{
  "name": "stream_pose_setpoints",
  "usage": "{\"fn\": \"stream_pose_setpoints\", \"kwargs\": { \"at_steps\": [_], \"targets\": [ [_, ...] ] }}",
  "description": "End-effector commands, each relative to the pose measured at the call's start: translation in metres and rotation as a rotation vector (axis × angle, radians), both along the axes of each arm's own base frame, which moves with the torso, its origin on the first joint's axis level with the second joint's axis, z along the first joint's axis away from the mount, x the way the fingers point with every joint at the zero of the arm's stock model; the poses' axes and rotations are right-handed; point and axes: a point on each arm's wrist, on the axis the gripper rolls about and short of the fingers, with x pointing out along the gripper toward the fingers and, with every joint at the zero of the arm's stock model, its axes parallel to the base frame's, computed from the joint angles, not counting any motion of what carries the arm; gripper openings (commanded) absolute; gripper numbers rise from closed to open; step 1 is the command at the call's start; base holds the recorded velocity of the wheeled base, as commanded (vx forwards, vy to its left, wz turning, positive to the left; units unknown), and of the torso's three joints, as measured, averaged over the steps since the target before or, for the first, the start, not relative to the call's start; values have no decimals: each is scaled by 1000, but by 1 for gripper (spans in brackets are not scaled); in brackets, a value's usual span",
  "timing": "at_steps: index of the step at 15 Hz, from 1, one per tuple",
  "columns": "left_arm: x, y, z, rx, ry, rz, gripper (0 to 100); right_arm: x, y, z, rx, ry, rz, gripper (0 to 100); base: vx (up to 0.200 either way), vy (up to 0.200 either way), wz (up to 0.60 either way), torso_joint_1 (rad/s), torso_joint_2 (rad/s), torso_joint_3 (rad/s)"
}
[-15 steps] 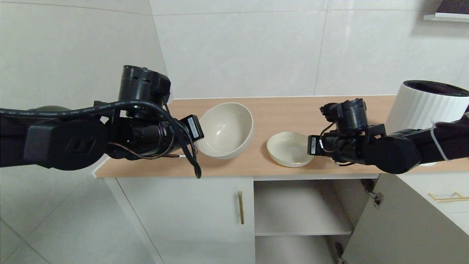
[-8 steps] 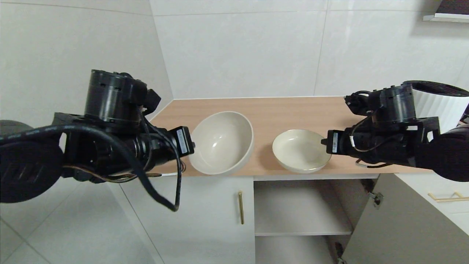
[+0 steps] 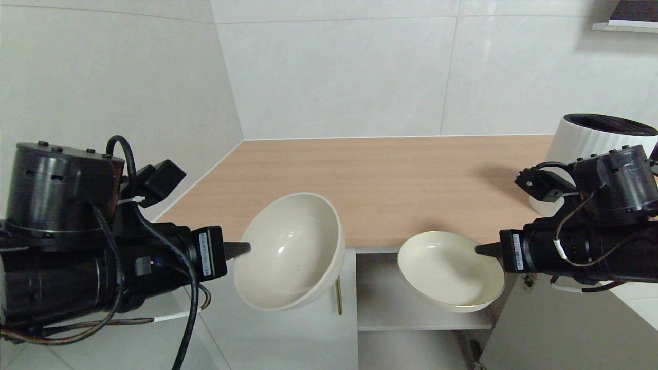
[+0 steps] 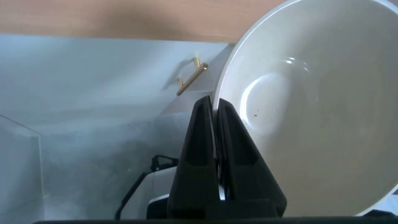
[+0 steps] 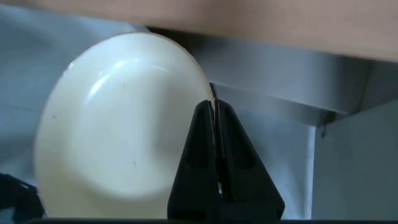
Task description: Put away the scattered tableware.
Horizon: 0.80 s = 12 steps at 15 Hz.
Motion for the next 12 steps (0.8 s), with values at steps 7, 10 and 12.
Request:
{"fn": "stream_pose_setpoints", "kwargs": {
  "at_steps": [7,10,12],
  "targets": [
    [3,-1,-5,12,17,-1,0,5,-8,-1,9,-28,-38,0,-57,0,0,1,1,1],
    [3,-1,-5,12,18,-1,0,6,-7,-3,6,-22,-38,0,0,0,0,0,0,0],
    [3,-2,-6,13,20,-1,0,8,-7,-5,-3,-17,-34,0,0,0,0,0,0,0]
  ]
}}
